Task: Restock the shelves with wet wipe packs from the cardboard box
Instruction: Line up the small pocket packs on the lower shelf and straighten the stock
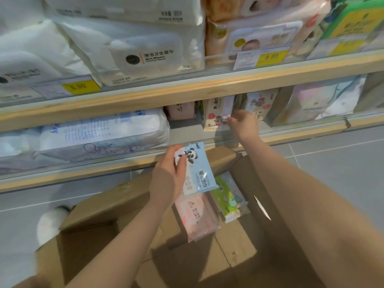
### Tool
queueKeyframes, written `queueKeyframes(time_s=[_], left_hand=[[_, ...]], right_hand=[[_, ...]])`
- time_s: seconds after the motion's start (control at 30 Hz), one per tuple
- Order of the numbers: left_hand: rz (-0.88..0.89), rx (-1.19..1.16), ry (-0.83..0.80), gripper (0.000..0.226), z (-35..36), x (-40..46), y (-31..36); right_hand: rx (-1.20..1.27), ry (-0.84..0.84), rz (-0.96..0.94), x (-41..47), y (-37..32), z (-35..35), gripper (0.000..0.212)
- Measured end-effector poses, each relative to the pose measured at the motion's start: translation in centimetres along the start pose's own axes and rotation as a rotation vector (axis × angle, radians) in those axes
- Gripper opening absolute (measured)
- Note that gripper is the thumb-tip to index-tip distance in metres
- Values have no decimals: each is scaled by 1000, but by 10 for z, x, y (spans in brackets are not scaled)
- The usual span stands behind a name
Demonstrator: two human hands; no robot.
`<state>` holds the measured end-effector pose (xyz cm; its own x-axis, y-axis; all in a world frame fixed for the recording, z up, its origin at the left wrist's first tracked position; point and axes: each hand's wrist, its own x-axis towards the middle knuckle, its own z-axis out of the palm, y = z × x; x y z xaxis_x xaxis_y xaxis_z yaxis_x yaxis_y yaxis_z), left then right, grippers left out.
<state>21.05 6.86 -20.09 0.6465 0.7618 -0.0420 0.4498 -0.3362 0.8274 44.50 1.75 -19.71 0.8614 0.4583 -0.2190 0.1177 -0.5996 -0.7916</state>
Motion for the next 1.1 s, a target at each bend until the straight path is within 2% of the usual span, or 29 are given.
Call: queueKeyframes(time_s=[0.07, 0.17, 0.23, 0.37, 0.43, 0.5, 0.57, 0.63, 0.73, 0.83, 0.87, 0.9, 1.0, 1.03, 1.1], left_hand=[[8, -27, 7, 17, 0, -1, 2], [-119, -84, -4, 24, -3, 2, 9], [-195, -151, 0, 26, -6, 5, 15], [-119, -335, -27, 24, -7, 0, 49], [-55, -366, -47, 23, -2, -4, 69], [-23, -382, -67, 20, 4, -7, 89], [-21, -416, -82, 19, 9, -10, 105], [-20, -465, -95, 20, 14, -12, 117], [-3, -486, -131, 16, 23, -12, 133], [31, -479, -159, 18, 34, -12, 142], [47, -413, -177, 26, 37, -10, 138], [90, -247, -191, 41, 39, -5, 130], [309, 504, -248, 85, 37, 10, 88], [334, 650, -295, 92, 36, 14, 74], [341, 771, -388, 89, 35, 15, 49]], right_hand=[[-15, 1, -32, -7, -5, -12, 35], [-23, -17, -108, -31, -12, -36, 36], [-1, -92, -157, -54, -14, -49, 33], [-34, -362, -176, -104, -8, -66, 26], [-62, -427, -159, -117, 1, -71, 20], [35, -388, -104, -125, 7, -79, 5], [167, -309, -46, -131, 9, -92, 5], [252, -297, -22, -134, 12, -104, 6], [227, -344, -69, -137, 15, -120, 10], [215, -273, -112, -133, 19, -135, 9], [203, -233, -117, -129, 21, -139, 10], [193, -195, -115, -124, 24, -143, 11], [152, -86, -107, -103, 33, -149, 12], [140, -53, -114, -95, 36, -149, 13], [139, -7, -121, -76, 37, -145, 16]])
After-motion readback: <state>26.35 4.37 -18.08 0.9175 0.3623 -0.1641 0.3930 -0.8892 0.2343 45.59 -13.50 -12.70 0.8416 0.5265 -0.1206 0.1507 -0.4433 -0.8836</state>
